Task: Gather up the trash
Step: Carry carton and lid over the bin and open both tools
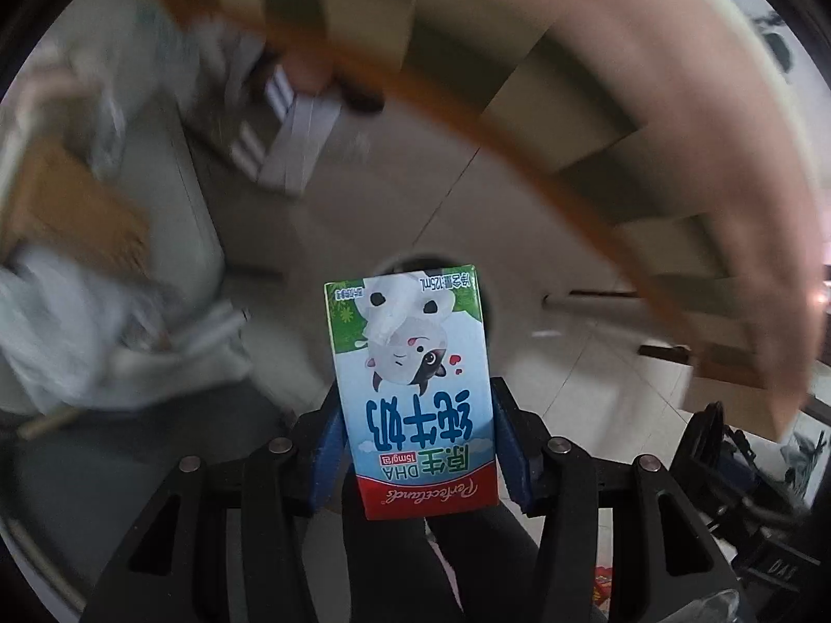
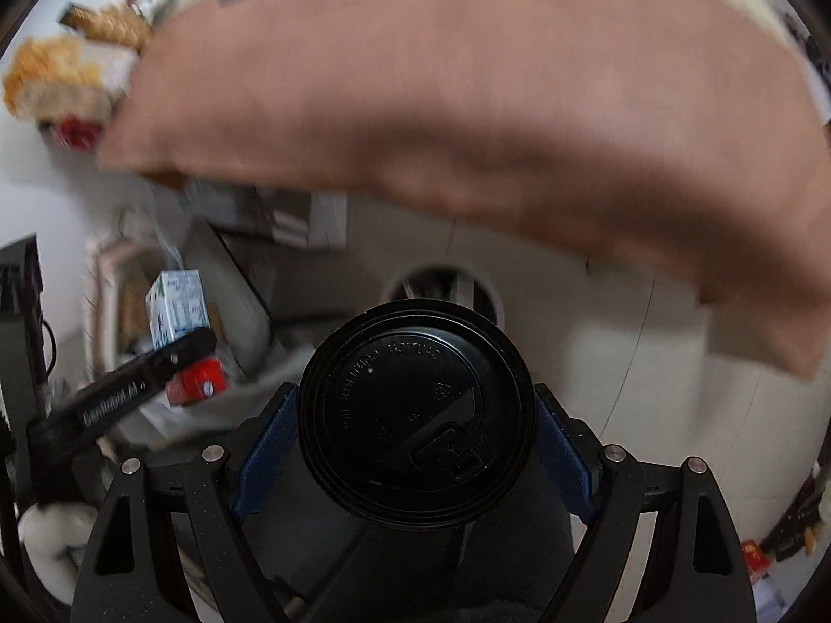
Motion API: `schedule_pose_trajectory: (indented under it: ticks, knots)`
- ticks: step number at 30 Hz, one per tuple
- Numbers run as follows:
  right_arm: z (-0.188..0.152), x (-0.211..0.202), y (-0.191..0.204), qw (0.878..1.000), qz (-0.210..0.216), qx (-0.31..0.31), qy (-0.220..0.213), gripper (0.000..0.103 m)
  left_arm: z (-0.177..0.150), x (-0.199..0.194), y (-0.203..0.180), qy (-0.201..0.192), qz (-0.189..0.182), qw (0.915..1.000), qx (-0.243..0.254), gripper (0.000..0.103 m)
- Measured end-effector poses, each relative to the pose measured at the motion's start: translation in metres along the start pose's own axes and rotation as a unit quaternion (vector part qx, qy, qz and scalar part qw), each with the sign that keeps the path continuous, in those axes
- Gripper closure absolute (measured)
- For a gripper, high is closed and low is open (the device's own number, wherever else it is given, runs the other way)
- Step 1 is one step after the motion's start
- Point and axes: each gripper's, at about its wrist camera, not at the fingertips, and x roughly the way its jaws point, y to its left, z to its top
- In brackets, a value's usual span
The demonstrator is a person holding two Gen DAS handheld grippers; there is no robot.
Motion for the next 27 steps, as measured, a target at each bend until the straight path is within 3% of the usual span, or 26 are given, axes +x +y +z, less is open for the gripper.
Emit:
schedule_pose_trajectory:
  ticks: [8, 12, 13, 14, 16, 21, 22, 27]
  knots:
    - [-0.008, 0.199, -0.068, 0.995, 0.022, 0.075, 0.053, 0.016, 0.01, 0.193, 0.036, 0.063, -0.009, 0.9971, -0.041, 0.053]
    - [0.013, 0.278, -0.09, 0.994, 0.024, 0.095, 0.057, 0.015, 0.02, 0.249, 0.051, 0.068, -0.009, 0.9963, -0.052, 0.052]
    - [0.016, 0.291, -0.092, 0.993, 0.026, 0.099, 0.058, 0.015, 0.021, 0.259, 0.054, 0.068, -0.01, 0.9962, -0.053, 0.044]
    - [0.021, 0.304, -0.094, 0.993, 0.031, 0.102, 0.059, 0.015, 0.021, 0.267, 0.057, 0.065, -0.011, 0.9964, -0.054, 0.026]
    - [0.032, 0.328, -0.091, 0.993, 0.041, 0.1, 0.055, 0.015, 0.022, 0.275, 0.063, 0.064, -0.004, 0.9965, -0.053, 0.007]
    - [0.052, 0.364, -0.071, 0.991, 0.077, 0.089, 0.064, 0.007, 0.015, 0.267, 0.074, 0.045, 0.025, 0.9974, -0.051, 0.007]
    - [0.053, 0.364, -0.067, 0.991, 0.079, 0.086, 0.062, 0.001, 0.013, 0.258, 0.074, 0.034, 0.034, 0.9977, -0.048, 0.007]
    - [0.049, 0.341, -0.054, 0.997, 0.042, 0.05, 0.051, 0.0, 0.005, 0.209, 0.068, 0.0, 0.086, 0.9959, -0.028, 0.007]
